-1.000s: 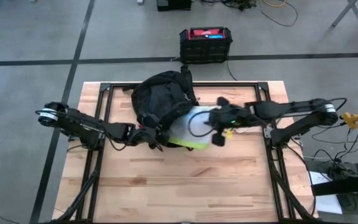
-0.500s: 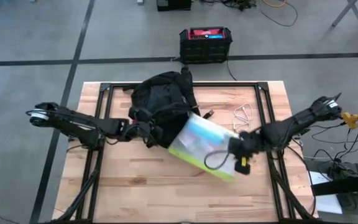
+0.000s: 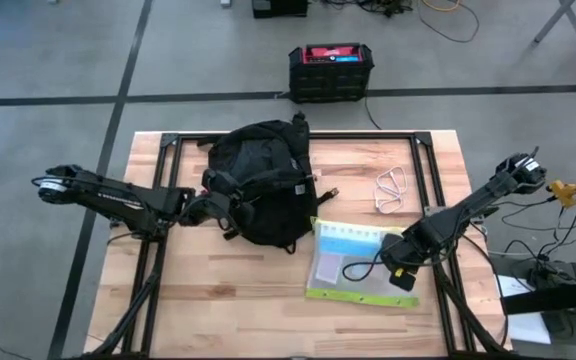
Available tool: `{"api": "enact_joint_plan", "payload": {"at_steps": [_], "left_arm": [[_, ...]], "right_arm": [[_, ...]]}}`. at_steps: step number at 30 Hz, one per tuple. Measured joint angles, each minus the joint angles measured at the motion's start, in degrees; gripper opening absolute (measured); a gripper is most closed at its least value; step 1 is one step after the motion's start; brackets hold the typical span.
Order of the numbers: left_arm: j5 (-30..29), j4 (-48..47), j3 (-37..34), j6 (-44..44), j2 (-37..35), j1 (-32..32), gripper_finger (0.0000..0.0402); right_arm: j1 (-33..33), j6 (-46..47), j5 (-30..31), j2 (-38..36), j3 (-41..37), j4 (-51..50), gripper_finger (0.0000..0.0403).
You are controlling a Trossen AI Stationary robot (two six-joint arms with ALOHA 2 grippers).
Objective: Unpack backpack
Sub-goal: Remove the zip bag from the black backpack
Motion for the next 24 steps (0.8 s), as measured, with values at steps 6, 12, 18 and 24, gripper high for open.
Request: {"api": "enact_joint_plan", "payload": {"at_steps": [6, 12, 18, 24], "left_arm": [[1.32, 2.49, 0.0, 0.01, 0.35, -0.07, 0.0], [8.67, 16.8, -0.07, 3.57, 2.24, -0.14, 0.0], [20.49, 32.49, -0.07, 14.53, 3.63, -0.7, 0.0], [20.51, 28.64, -0.04, 14.38, 4.07, 0.02, 0.0]], "right_arm": [[0.05, 1.17, -9.66, 0.0, 0.6, -0.28, 0.0024], [-0.1, -1.71, -11.61, 0.0, 1.38, -0.3, 0.0059], [-2.22, -12.98, -4.41, 0.0, 1.41, 0.09, 0.0095], [-2.8, -9.12, -5.24, 0.0, 1.41, -7.41, 0.0127]]}}
